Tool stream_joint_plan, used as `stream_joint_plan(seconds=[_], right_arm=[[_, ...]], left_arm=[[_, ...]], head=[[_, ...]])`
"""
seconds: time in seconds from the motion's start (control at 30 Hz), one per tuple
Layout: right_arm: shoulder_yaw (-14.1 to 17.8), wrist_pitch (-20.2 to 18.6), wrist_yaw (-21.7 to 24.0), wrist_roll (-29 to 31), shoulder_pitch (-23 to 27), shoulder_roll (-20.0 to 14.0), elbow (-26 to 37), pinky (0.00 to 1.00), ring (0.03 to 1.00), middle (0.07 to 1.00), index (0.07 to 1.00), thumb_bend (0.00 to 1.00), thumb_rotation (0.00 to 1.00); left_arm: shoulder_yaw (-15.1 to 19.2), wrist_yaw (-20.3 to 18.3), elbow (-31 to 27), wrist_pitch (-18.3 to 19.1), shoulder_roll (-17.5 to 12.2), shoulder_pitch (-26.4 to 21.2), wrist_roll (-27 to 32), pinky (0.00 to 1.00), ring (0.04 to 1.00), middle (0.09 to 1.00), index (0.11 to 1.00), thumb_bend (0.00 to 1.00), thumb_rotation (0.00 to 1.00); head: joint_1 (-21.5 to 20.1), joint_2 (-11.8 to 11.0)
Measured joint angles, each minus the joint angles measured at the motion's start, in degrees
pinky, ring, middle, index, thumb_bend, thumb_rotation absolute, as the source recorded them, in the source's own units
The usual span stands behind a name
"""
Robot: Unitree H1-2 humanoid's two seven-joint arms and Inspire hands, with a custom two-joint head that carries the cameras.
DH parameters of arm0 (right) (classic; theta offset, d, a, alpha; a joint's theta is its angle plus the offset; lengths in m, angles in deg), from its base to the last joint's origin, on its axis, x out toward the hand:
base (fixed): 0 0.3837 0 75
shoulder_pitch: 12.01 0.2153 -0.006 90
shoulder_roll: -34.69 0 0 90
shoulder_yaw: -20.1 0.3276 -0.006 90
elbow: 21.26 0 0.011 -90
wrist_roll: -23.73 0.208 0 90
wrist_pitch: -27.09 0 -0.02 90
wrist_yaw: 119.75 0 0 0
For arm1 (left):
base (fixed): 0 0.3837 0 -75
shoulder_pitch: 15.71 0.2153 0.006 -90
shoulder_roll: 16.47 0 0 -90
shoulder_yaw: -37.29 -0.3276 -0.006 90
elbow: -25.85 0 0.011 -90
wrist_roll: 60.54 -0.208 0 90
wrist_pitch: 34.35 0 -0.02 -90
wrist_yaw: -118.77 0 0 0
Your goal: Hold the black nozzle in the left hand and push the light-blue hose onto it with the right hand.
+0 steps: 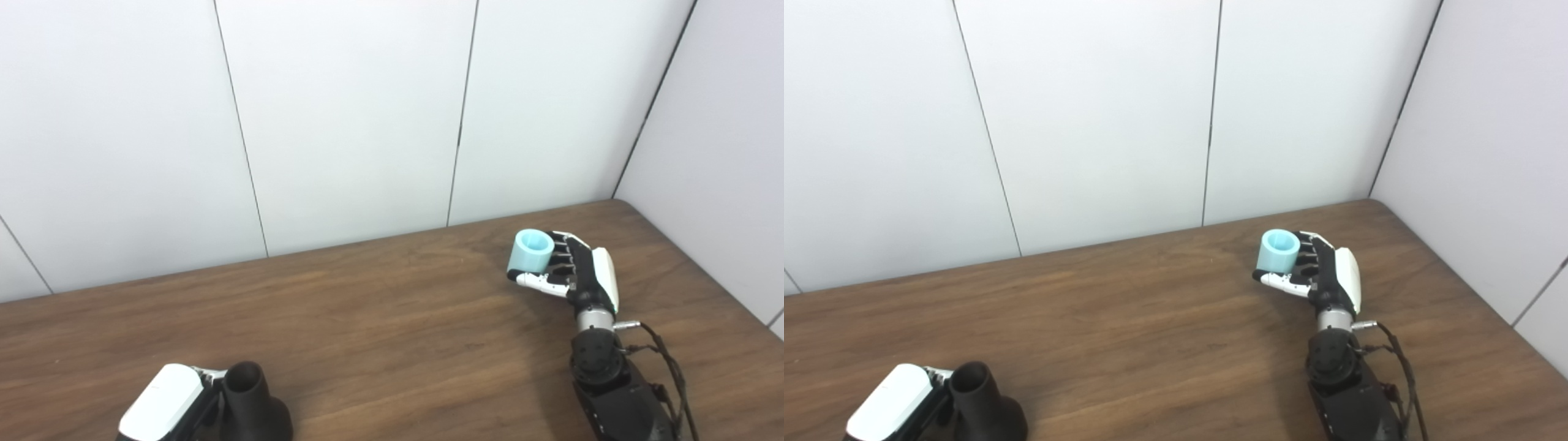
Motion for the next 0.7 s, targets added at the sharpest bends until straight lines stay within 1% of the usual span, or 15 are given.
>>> stream_joint_plan(seconds=[0.03,0.1,0.13,0.17,0.2,0.23,0.3,0.37,0.4,0.43,0.5,0.53,0.6,0.67,0.7], right_arm=[[0.02,-0.15,0.05,0.01,0.00,0.04,0.14,0.48,0.573,0.610,0.613,0.92,0.16],[0.12,-0.42,-0.07,-0.04,0.02,0.24,0.38,0.43,0.536,0.582,0.589,0.88,0.12],[0.23,-0.55,-0.30,-0.06,0.05,0.38,0.44,0.38,0.482,0.548,0.540,0.70,0.13],[0.46,-0.80,-0.75,-0.08,0.10,0.64,0.50,0.30,0.398,0.479,0.529,0.62,0.06],[0.75,-1.04,-1.26,-0.12,0.17,1.10,0.60,0.25,0.349,0.437,0.519,0.56,0.03],[1.01,-1.16,-1.86,-0.25,0.19,1.64,0.66,0.27,0.362,0.431,0.514,0.55,0.01],[1.28,-1.09,-3.28,-0.52,0.18,2.69,0.66,0.40,0.451,0.467,0.496,0.53,0.00],[1.42,-0.86,-4.00,-0.60,0.18,3.15,0.65,0.43,0.473,0.479,0.490,0.53,0.00],[1.57,-0.64,-4.17,-0.58,0.17,3.27,0.62,0.44,0.476,0.480,0.491,0.53,0.00],[1.70,-0.41,-4.30,-0.58,0.16,3.38,0.59,0.44,0.475,0.480,0.492,0.53,0.00],[1.85,-0.03,-4.65,-0.58,0.11,3.65,0.58,0.43,0.472,0.477,0.496,0.53,0.00],[1.87,0.02,-4.75,-0.58,0.07,3.76,0.61,0.43,0.466,0.474,0.500,0.52,0.00],[1.99,0.00,-4.73,-0.57,-0.05,3.86,0.91,0.42,0.463,0.472,0.502,0.52,0.00],[1.68,0.01,-4.50,-0.66,-0.53,3.89,1.68,0.41,0.456,0.471,0.502,0.53,0.00],[1.24,-0.02,-4.37,-1.03,-0.76,3.88,1.98,0.40,0.453,0.474,0.497,0.53,0.00]], left_arm=[[0.01,-0.05,-0.06,0.00,0.07,0.00,-0.08,0.12,0.190,0.473,0.482,0.52,0.00],[0.16,-0.45,-0.26,0.00,0.18,0.02,-0.22,0.13,0.198,0.474,0.482,0.52,0.00],[0.26,-0.68,-0.43,0.00,0.21,0.04,-0.28,0.13,0.209,0.431,0.492,0.52,0.00],[0.38,-0.94,-0.57,0.00,0.25,0.07,-0.33,0.13,0.212,0.409,0.496,0.52,0.00],[0.48,-1.07,-0.60,0.00,0.32,0.08,-0.38,0.13,0.207,0.438,0.490,0.52,0.00],[0.57,-1.11,-0.60,0.00,0.44,0.11,-0.41,0.13,0.202,0.455,0.486,0.52,0.00],[0.72,-1.18,-0.60,0.00,0.68,0.13,-0.43,0.13,0.200,0.470,0.483,0.52,0.00],[0.91,-1.57,-0.60,0.00,0.92,0.13,-0.48,0.13,0.201,0.473,0.482,0.52,0.00],[1.06,-1.92,-0.60,0.00,1.01,0.13,-0.48,0.13,0.210,0.421,0.493,0.52,0.00],[1.19,-2.15,-0.60,0.00,1.05,0.13,-0.47,0.13,0.209,0.447,0.488,0.52,0.00],[1.41,-2.37,-0.60,-0.04,1.09,0.13,-0.45,0.13,0.204,0.469,0.483,0.52,0.00],[1.46,-2.42,-0.60,-0.05,1.13,0.14,-0.44,0.13,0.207,0.428,0.490,0.52,0.00],[1.55,-2.53,-0.60,-0.06,1.24,0.14,-0.43,0.13,0.210,0.402,0.496,0.52,0.00],[1.60,-2.61,-0.60,-0.06,1.29,0.14,-0.45,0.13,0.207,0.459,0.485,0.52,0.00],[1.60,-2.61,-0.60,-0.06,1.29,0.14,-0.46,0.13,0.207,0.466,0.483,0.52,0.00]], head=[[0.00,0.00],[0.09,0.00],[-0.09,0.09],[-0.09,0.09],[-0.18,0.00],[-0.18,0.00],[-0.35,-0.09],[-0.44,-0.09],[-0.44,-0.09],[-0.44,-0.09],[-0.44,-0.09],[-0.44,-0.09],[-0.35,0.00],[-0.18,0.09],[-0.18,0.09]])
